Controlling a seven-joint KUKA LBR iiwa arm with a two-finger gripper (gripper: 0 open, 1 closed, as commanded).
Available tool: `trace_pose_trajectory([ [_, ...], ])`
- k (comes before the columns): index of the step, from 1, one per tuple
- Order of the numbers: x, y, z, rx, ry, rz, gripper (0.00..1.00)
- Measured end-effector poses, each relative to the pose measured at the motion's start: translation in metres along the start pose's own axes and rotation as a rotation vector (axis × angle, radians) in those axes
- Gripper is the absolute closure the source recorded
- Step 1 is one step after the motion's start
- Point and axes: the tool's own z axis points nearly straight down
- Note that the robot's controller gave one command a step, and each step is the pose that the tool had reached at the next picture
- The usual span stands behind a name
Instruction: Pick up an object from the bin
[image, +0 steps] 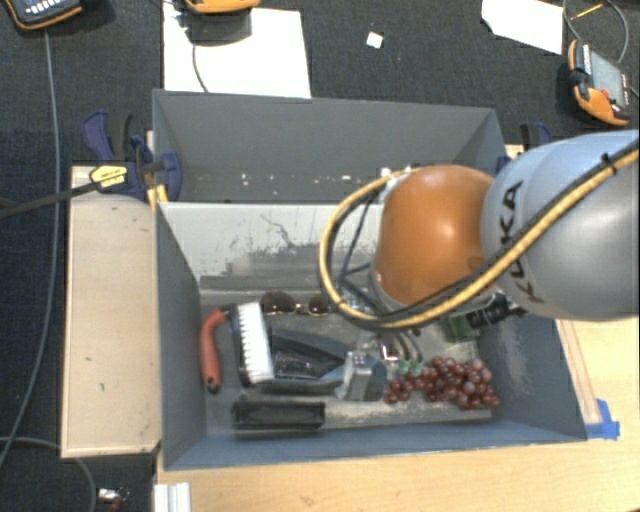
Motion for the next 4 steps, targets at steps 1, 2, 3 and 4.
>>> trace_pose_trajectory([
  [1, 0.0, 0.0, 0.0, 0.0, 0.0, 0.001, 0.0],
  [2, -0.01, -0.024, 0.0, -0.001, -0.005, 0.404, 0.0],
  [3, 0.011, -0.017, -0.014, -0.001, 0.0, 0.037, 0.0],
  [4, -0.005, -0.005, 0.008, -0.001, -0.004, 0.522, 0.0],
])
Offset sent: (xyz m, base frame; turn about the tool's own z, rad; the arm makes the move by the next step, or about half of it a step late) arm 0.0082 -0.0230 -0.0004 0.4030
